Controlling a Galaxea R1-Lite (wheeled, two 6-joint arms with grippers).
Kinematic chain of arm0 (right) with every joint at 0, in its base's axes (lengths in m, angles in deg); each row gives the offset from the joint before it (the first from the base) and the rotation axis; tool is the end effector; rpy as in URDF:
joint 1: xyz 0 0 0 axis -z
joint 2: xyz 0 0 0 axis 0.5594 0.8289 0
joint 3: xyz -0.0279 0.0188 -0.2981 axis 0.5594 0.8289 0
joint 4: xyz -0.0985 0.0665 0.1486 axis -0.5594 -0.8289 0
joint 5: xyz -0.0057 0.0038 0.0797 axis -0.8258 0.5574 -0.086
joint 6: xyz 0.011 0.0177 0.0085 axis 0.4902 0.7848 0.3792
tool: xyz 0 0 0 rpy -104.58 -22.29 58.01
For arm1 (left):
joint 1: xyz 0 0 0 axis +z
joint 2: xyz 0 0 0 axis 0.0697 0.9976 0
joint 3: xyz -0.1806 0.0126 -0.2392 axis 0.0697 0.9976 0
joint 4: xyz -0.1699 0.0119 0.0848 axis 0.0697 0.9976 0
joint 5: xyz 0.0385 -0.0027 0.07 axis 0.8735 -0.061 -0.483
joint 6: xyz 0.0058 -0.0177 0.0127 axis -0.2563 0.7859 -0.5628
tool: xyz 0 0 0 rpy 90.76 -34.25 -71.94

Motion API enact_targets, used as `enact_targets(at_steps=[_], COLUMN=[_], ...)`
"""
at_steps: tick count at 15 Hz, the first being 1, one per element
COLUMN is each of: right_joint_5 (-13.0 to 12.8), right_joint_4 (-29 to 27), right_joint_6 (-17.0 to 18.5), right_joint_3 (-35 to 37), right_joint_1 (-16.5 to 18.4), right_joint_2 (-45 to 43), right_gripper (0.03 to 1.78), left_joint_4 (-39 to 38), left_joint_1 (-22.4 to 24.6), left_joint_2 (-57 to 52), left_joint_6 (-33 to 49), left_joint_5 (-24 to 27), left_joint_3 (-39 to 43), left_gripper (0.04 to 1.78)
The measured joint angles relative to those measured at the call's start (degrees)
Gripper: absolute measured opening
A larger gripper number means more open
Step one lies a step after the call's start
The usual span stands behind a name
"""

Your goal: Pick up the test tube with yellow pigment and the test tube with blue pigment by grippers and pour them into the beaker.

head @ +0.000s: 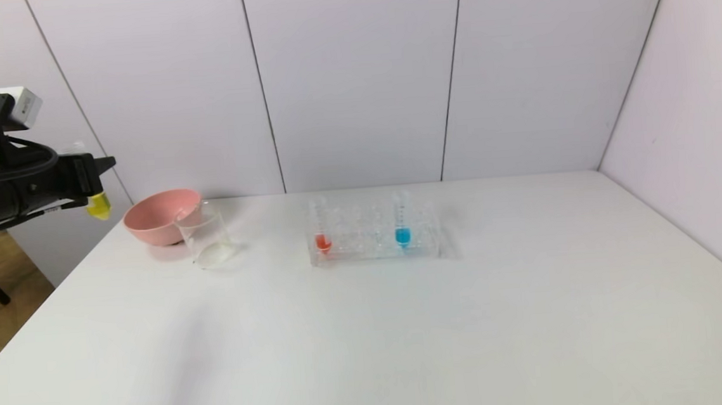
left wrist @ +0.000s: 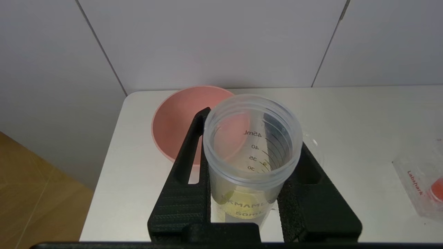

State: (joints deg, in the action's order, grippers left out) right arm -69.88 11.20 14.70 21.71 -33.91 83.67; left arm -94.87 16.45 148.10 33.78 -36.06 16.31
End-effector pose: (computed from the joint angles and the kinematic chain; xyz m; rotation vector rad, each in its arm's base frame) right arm -0.0227 -0.0009 0.0771 0.0953 -0.0151 -0.0405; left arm 0.3086 0.0626 0.2479 0.0141 0.1424 -0.0294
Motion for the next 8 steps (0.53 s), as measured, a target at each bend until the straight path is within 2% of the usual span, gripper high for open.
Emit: enact_targets(at_steps=[8], right_joint_5=[0.0], right_joint_4=[0.0], right_joint_6=[0.0], right_joint_3=[0.0], right_joint_1=[0.0], right_joint_2=[0.0], right_gripper=[1.71], left_joint_4=[-0.3], left_joint_1=[1.4], left_joint_2=[3.0], left_joint_6=[-2.4], left_joint_5=[5.7], left_joint_3=[-1.0], left_gripper=[0.54])
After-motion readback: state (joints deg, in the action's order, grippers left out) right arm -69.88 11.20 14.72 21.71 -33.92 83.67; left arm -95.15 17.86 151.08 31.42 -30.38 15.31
